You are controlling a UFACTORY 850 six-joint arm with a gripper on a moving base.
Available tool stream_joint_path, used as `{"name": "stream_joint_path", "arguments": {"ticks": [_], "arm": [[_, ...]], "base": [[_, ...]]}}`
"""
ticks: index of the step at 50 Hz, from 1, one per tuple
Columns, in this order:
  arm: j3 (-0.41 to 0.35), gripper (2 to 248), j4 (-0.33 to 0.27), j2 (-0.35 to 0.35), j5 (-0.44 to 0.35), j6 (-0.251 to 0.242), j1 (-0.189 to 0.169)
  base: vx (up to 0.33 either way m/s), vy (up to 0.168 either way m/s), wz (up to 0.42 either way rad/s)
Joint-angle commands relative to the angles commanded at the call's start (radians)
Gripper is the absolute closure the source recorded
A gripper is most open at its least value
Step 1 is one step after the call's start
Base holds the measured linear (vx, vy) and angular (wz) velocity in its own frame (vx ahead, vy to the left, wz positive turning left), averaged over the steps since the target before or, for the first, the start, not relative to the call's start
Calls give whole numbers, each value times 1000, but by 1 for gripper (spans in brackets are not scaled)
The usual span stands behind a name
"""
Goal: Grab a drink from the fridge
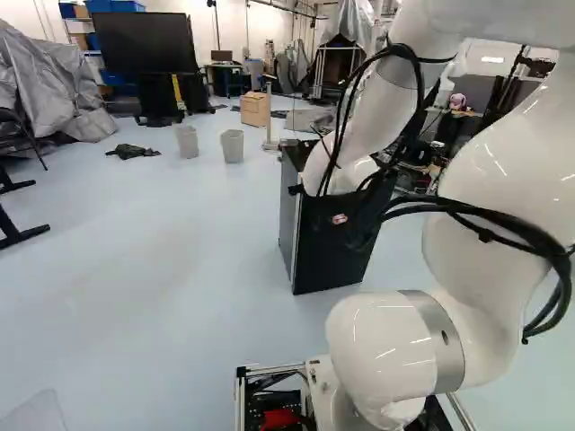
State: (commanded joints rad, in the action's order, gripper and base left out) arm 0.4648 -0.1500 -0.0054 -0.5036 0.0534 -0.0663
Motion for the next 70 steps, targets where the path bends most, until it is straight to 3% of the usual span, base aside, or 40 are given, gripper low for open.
{"name": "stream_joint_path", "arguments": {"ticks": [10, 22, 70], "arm": [[-10, 3, 61, 7, -102, 0, -33], [11, 3, 108, -40, -214, 0, -49], [134, 3, 114, -256, -430, 0, -49]], "base": [[0, 0, 0], [0, 0, 0], [0, 0, 0]]}}
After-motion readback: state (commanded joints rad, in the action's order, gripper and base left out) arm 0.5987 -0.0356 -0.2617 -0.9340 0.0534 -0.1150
